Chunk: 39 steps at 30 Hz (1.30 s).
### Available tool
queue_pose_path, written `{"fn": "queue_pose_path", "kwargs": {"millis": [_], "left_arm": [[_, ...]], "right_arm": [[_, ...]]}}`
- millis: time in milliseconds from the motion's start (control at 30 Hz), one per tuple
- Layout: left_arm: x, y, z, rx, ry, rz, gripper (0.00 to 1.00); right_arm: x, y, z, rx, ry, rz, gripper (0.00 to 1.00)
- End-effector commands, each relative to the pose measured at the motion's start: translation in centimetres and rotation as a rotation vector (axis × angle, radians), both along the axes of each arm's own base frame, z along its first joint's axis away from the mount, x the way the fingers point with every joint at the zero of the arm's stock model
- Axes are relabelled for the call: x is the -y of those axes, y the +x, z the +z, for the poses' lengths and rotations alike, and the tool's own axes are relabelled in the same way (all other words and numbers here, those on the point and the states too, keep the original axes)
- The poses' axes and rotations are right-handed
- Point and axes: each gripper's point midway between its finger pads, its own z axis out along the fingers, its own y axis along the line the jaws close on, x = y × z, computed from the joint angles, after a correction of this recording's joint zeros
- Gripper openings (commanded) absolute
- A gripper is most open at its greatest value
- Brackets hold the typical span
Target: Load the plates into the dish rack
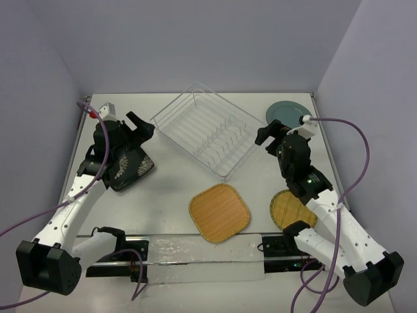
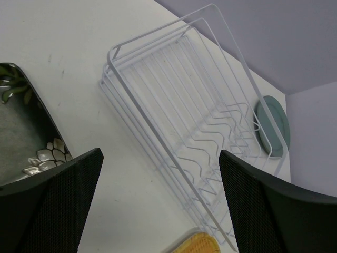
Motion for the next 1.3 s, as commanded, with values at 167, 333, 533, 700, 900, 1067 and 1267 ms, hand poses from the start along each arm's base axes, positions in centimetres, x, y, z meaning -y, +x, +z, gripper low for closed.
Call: {"fn": "queue_pose_path", "kwargs": {"millis": [167, 333, 533, 700, 900, 1067, 1267], "left_arm": [[2.5, 0.4, 3.6, 0.104, -0.046, -0.048, 0.99], [3.7, 0.9, 4.5, 0.133, -0.007, -0.078, 0.99], [4.1, 2.2, 4.3, 0.139, 0.039, -0.094, 0.99], [4.1, 2.3, 3.8, 0.159, 0.071, -0.109, 0.99], [4.6, 2.3, 5.4, 0.239, 0.082, -0.147, 0.99], [4.2, 2.8, 5.3, 0.259, 0.088, -0.12, 0.99], [4.6, 3.9, 3.9, 0.232, 0.088, -0.118, 0.99]], "right_arm": [[1.7, 0.1, 1.7, 0.049, -0.041, -0.073, 1.0], [2.1, 0.8, 1.5, 0.034, -0.044, -0.088, 1.0], [7.5, 3.3, -0.7, -0.053, 0.015, -0.147, 1.0], [11.7, 6.4, -4.2, -0.184, 0.1, -0.156, 1.0], [16.0, 10.4, -10.0, -0.342, 0.174, -0.201, 0.99], [18.1, 13.9, -12.9, -0.381, 0.262, -0.22, 0.97], [20.1, 17.2, -15.8, -0.368, 0.339, -0.302, 0.94]]}}
